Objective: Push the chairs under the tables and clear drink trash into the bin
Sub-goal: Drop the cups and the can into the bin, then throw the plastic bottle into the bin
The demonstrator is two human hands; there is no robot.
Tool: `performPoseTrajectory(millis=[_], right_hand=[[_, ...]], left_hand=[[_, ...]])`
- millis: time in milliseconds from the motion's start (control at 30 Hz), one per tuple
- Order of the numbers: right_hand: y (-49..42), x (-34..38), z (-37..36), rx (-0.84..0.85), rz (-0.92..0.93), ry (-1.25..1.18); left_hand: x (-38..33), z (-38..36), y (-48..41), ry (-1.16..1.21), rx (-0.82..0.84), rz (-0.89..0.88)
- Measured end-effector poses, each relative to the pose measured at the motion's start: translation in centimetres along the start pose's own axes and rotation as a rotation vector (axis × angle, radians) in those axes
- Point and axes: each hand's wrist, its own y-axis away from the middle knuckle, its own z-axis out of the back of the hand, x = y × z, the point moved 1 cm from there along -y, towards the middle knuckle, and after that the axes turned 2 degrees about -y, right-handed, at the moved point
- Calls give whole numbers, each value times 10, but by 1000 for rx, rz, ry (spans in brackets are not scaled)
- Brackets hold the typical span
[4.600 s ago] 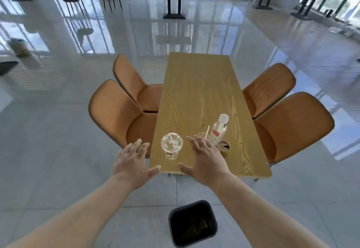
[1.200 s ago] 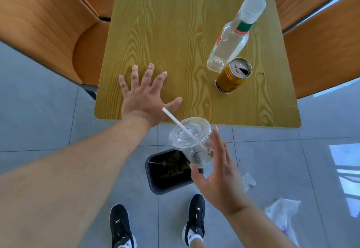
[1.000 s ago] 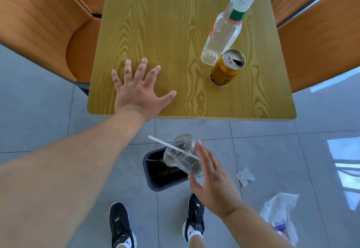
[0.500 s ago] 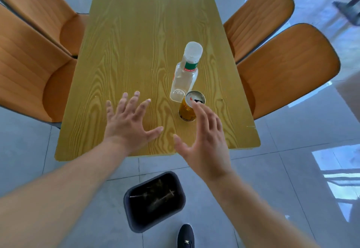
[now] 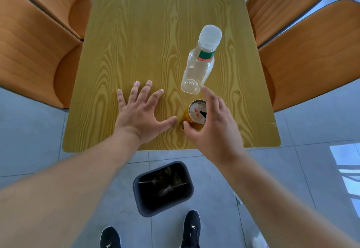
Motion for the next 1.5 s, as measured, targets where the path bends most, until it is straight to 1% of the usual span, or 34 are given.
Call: performPoseTrajectory(millis=[100, 200, 300, 400, 433, 500, 567, 633, 700, 800, 867, 933, 1033, 1133, 1267, 1400, 1500], right_hand=[[54, 20, -5, 58, 55, -27], [105, 33, -15, 107, 60, -16], [136, 35, -27, 159, 32, 2], [142, 33, -31, 205, -32, 1], [137, 33, -30, 187, -41, -3], [115, 33, -21, 92, -33, -16], [77, 32, -8, -32, -19, -30], [29, 30, 4, -122, -55, -62], [-20, 26, 11, -137, -126, -126], [-85, 22, 11, -111, -193, -217], [-111, 21, 9, -100, -215, -253], [-118, 22, 6, -81, -220, -241], [-94, 23, 7, -51, -193, -240], [-40, 26, 11, 7, -174, -260], [39, 36, 11, 34, -162, -254], [106, 44, 1, 107, -65, -179], [137, 42, -13, 181, 41, -97]], left_hand=[[-1, 1, 1, 31, -7, 3], [-1, 1, 2, 35, -3, 2], [1, 1, 3, 36, 2, -2], [0, 1, 2, 26, -1, -11], [1, 1, 2, 25, -5, -14], [1, 2, 2, 22, -16, -16], [1, 3, 2, 17, -15, -13], [1, 3, 1, 12, -10, -11], [2, 1, 1, 3, -5, -14], [2, -2, -2, -2, -16, -16], [2, -3, -2, -6, -18, -16], [2, -2, -2, -15, -13, -14], [1, -2, -2, -8, -8, -6], [1, -1, -1, 9, 6, 4], [2, 1, 0, 27, 20, -1], [1, 1, 3, 22, 18, 3], [2, 0, 4, 14, 21, -6]])
